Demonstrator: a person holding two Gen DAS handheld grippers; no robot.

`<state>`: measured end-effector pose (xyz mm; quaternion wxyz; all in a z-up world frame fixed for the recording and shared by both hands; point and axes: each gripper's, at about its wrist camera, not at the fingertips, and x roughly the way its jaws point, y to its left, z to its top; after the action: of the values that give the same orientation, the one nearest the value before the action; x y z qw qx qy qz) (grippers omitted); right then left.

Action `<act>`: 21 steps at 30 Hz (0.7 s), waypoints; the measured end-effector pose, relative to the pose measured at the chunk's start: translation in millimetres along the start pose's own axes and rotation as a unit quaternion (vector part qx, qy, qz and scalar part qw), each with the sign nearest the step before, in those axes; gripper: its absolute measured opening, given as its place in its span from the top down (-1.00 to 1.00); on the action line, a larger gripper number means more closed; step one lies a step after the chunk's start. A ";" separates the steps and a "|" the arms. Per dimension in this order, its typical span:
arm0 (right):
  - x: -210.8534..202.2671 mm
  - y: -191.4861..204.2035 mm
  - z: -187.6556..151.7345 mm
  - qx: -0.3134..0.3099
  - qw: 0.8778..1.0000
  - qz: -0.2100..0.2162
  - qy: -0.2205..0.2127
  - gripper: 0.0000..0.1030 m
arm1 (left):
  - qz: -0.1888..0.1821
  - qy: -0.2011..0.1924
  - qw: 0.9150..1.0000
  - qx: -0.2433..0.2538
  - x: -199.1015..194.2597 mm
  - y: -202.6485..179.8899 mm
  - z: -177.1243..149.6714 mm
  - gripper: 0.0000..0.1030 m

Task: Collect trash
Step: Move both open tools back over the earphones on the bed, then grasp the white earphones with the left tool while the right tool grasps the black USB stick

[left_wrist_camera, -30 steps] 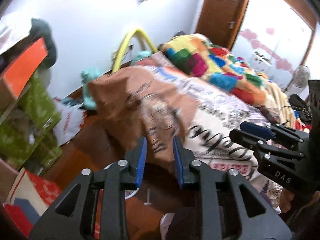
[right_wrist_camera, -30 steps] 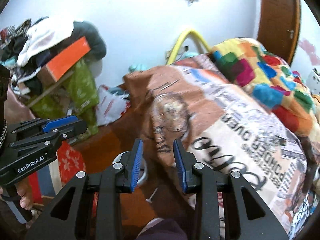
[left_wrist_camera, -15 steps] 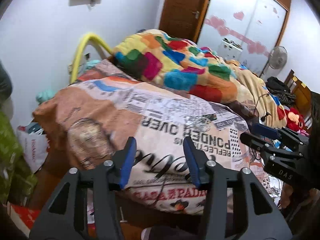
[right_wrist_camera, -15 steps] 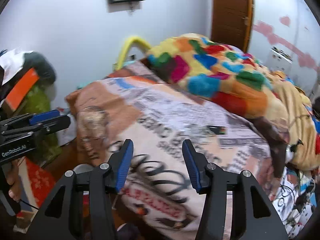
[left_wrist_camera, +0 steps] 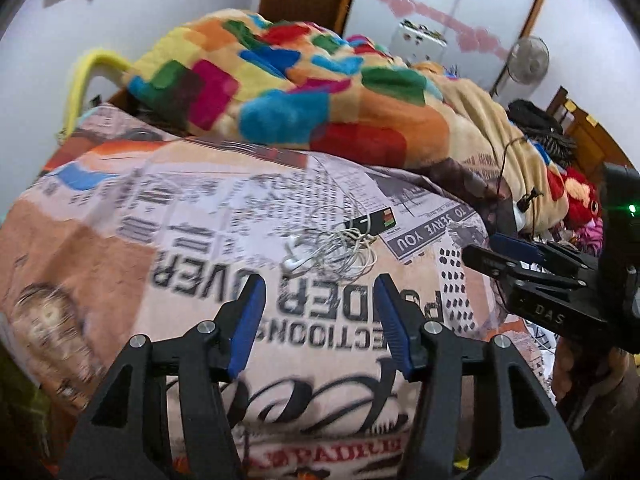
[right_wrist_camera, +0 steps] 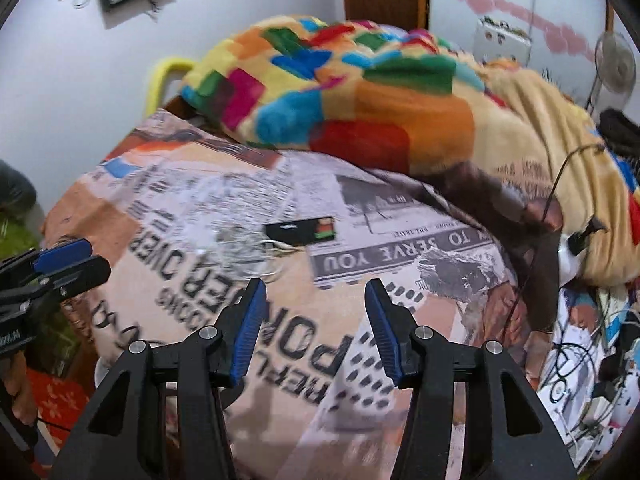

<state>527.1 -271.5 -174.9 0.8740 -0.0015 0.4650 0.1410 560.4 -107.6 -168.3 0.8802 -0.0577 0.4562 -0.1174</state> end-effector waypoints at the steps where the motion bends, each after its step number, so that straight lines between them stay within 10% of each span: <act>1: 6.8 -4.1 1.0 0.004 1.000 0.004 0.006 0.07 | -0.001 0.004 1.000 0.002 10.1 -1.9 2.0 -0.07; 11: 92.9 -22.0 42.0 0.064 0.996 0.040 0.037 0.07 | -0.009 0.028 1.000 -0.003 95.2 2.8 14.1 -0.07; 21: 121.4 -10.0 48.8 -0.002 0.999 0.018 0.049 0.07 | 0.031 0.030 0.999 0.024 126.1 1.1 14.3 -0.07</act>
<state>633.3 -244.8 -247.2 0.8477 -0.0014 0.5066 0.1571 642.4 -139.3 -259.8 0.8704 -0.0184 0.4812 -0.1024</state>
